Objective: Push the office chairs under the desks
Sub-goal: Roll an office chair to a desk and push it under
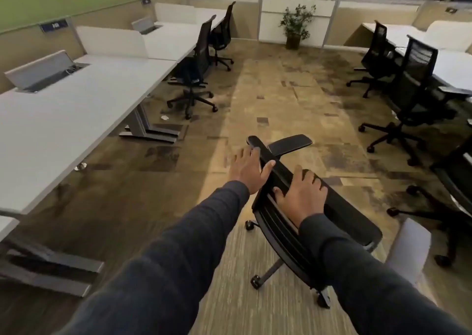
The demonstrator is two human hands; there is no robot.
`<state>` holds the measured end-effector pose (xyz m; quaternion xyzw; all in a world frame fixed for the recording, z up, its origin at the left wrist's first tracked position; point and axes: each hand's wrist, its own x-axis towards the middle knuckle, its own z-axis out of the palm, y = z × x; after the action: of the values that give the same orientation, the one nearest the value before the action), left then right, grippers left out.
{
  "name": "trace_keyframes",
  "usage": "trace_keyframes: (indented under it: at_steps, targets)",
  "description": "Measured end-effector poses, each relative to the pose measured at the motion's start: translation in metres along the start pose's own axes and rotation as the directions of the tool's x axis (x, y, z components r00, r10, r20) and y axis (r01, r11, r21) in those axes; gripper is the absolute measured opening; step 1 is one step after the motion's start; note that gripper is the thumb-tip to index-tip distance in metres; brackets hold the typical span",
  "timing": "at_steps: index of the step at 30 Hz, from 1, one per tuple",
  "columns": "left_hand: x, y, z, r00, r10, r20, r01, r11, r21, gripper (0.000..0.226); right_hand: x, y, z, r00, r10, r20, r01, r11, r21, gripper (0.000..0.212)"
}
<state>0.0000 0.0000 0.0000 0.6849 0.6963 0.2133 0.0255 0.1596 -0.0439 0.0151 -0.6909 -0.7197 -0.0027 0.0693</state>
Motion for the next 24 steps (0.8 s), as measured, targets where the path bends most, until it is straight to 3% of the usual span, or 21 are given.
trace_keyframes:
  at_steps: [4, 7, 10, 17, 24]
  targets:
    - [0.046, 0.015, 0.012, 0.994, 0.063, 0.091, -0.067, 0.997, 0.039, 0.056, 0.023, 0.011, 0.006, 0.987, 0.016, 0.159, -0.039, 0.99, 0.137, 0.068]
    - [0.075, 0.022, 0.027, 0.948, 0.124, 0.292, -0.168, 0.977, 0.131, 0.047, 0.031, 0.011, 0.012, 0.987, -0.091, 0.13, 0.078, 0.992, 0.099, 0.048]
    - [0.097, 0.023, 0.027, 0.915, 0.071, 0.398, -0.164, 0.965, 0.206, 0.047, 0.04, 0.007, 0.014, 0.981, -0.154, 0.12, 0.148, 0.988, 0.054, 0.049]
    - [0.087, -0.011, 0.031, 0.962, 0.024, 0.273, -0.074, 0.982, 0.174, 0.041, 0.056, -0.021, 0.025, 0.938, -0.282, 0.204, 0.284, 0.959, 0.018, 0.059]
    - [0.072, -0.035, 0.029, 0.976, -0.073, 0.204, 0.041, 0.987, 0.158, 0.059, 0.055, -0.039, 0.036, 0.913, -0.348, 0.213, 0.352, 0.936, 0.021, 0.055]
